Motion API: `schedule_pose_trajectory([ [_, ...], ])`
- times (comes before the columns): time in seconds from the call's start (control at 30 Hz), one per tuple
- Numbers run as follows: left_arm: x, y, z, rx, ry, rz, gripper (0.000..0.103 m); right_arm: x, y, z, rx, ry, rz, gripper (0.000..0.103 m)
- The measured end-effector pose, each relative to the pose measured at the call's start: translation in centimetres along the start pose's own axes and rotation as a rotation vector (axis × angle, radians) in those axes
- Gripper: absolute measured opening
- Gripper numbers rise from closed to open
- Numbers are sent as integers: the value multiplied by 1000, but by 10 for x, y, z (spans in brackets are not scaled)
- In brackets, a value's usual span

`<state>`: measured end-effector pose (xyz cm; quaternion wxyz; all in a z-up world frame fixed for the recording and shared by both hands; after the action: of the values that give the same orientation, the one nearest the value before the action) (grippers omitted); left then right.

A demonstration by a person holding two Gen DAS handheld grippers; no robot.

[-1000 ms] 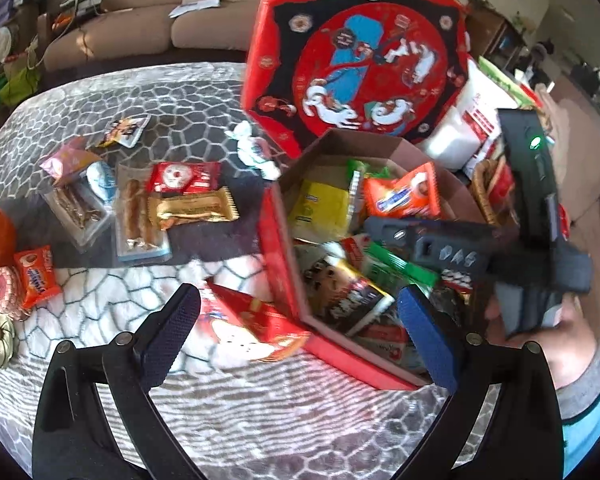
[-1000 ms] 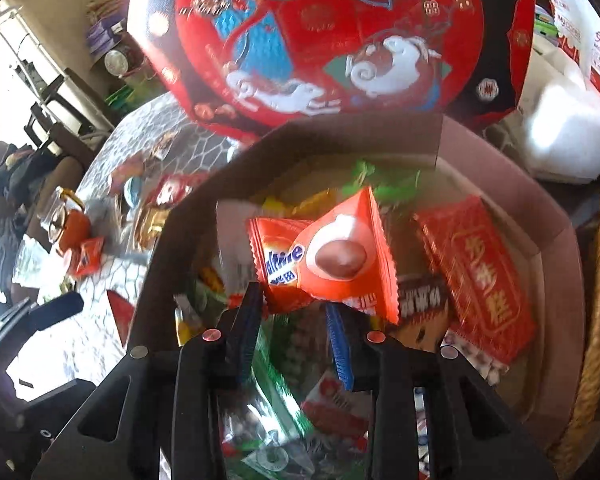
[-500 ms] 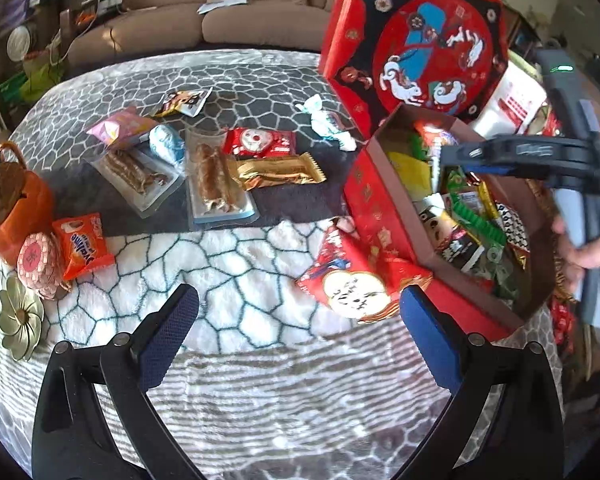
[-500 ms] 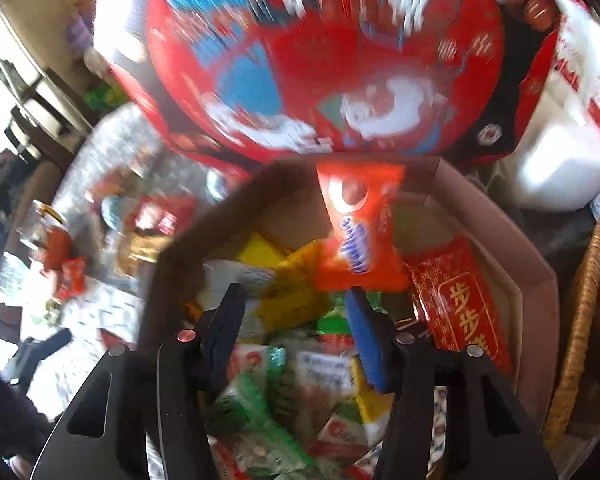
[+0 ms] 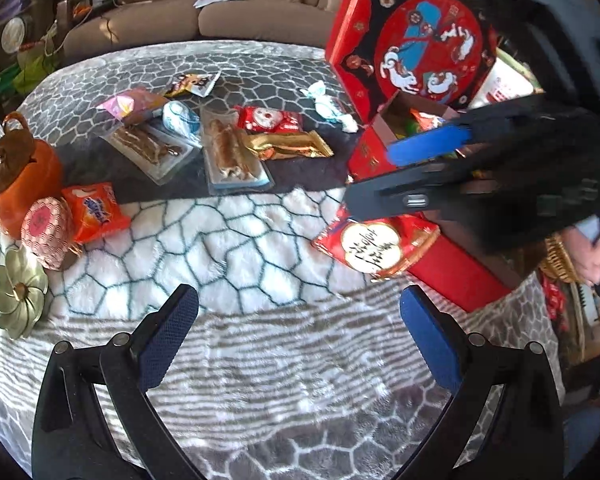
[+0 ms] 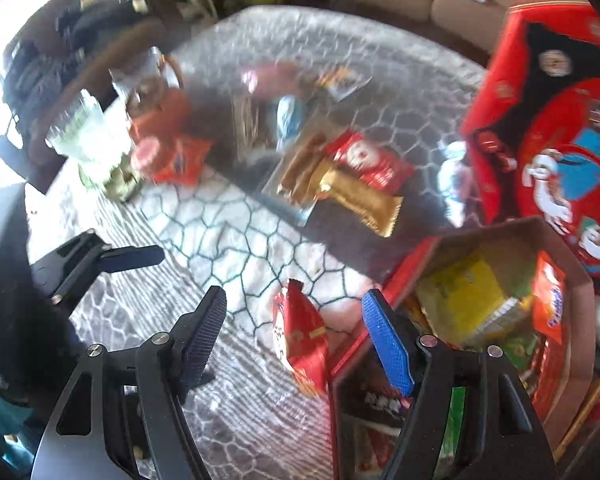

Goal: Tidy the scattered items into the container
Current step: 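Grasp the small red snack wrapper on the table with the right gripper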

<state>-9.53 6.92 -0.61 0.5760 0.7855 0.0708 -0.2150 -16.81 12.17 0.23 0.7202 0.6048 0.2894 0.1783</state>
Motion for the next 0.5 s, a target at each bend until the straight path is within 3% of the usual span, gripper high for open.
schedule_pose_trajectory([
  [0.1,2,-6,-8,27,0,5,101,1,-7,-6,31,18,29,69],
  [0.13,3,-8,-10,33,0,7,101,1,-12,-5,31,22,43,60],
  [0.17,3,-10,-12,39,0,9,101,5,-13,-9,22,13,65,44],
  [0.23,2,-13,-15,51,1,9,101,11,-20,-10,14,4,100,29],
  [0.37,-1,-11,-11,58,11,0,101,13,-13,-4,26,15,62,17],
  [0.5,-15,0,19,51,93,-32,103,10,26,-14,-37,-85,-90,16],
])
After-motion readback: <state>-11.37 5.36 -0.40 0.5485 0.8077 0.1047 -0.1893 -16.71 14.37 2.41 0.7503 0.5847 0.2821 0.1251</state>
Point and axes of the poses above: each gripper's, at about its wrist camera, not at the fingertips, and y roughly against the way its jaws point, z to its left, x to its underside, the point moved 7 cm from there along -y, roughly the way its jaws point, and after that the axes turned 7 degrees about z, right-handed, at the moved point
